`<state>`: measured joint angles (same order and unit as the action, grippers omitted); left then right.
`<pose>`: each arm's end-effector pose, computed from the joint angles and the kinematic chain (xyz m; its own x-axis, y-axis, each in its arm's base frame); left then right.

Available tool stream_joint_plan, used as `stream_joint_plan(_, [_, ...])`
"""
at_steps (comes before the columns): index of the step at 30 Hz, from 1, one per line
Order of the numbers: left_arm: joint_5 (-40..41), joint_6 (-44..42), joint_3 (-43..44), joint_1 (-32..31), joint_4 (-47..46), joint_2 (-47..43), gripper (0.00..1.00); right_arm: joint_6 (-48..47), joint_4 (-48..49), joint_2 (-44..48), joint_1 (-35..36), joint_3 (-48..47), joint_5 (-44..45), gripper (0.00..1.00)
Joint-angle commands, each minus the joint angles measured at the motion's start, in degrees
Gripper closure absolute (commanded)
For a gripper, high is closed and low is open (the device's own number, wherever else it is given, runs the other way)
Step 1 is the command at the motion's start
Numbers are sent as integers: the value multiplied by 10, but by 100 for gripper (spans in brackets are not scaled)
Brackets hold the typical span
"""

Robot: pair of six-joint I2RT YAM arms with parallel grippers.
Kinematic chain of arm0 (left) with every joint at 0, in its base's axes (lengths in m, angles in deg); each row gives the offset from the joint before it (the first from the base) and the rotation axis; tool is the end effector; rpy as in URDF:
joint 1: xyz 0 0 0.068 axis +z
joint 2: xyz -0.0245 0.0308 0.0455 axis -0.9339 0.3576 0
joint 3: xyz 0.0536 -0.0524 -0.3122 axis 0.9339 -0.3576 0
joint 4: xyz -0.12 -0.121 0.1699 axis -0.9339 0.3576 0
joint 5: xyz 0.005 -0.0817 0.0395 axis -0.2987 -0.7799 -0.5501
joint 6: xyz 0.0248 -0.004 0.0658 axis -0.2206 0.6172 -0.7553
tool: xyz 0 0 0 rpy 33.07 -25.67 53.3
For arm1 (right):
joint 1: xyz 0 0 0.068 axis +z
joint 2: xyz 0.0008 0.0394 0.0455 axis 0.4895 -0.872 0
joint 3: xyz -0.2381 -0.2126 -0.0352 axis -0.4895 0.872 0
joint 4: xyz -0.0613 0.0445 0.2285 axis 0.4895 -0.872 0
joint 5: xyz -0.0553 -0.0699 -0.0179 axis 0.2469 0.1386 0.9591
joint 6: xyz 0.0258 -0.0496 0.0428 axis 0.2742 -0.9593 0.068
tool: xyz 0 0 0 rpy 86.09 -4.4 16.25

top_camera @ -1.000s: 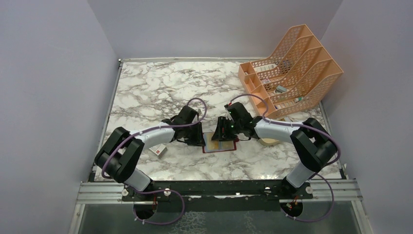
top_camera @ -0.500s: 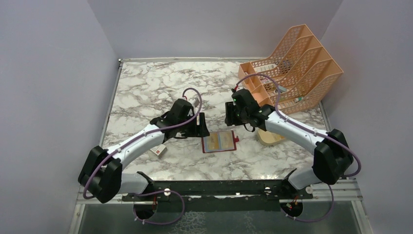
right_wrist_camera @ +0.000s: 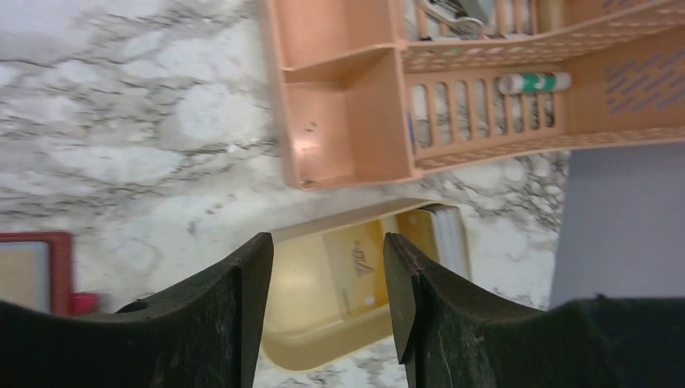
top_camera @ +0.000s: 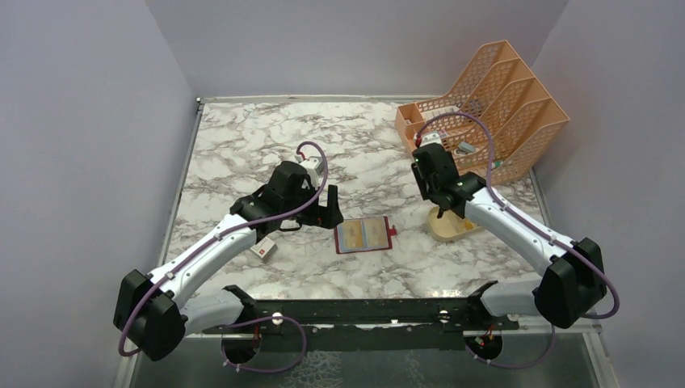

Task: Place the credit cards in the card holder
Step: Pick up the credit card from the storage box.

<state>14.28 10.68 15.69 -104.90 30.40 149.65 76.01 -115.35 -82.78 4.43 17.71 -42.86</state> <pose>0.1695 -0.1360 0.3066 -0.7835 0.0281 -0.6208 0.3833 0.8081 -0.4472 0.2262 0.1132 0.3112 -0.6744 -0.3382 -0.6563 -0.1111 0.9253 -0.3626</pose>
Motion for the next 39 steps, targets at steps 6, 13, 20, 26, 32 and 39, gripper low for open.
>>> stream_joint_plan(6, [8,-40,-6,1,19,-28,1,-185,12,48,-46,61,79,46])
stream_joint_plan(13, [-4,-47,-3,1,19,-25,1,-218,46,28,-74,111,89,46])
stream_joint_plan(20, [-4,-47,-4,1,19,-24,1,-254,109,-21,-99,139,129,46])
stream_joint_plan(26, [-7,-48,-4,4,20,-21,1,-279,142,-77,-121,141,150,48])
stream_joint_plan(32, [-8,-50,-4,5,19,-22,1,-299,168,-93,-133,157,163,51])
stream_joint_plan(39, [-13,-53,-3,6,19,-21,1,-296,177,-110,-139,163,156,56])
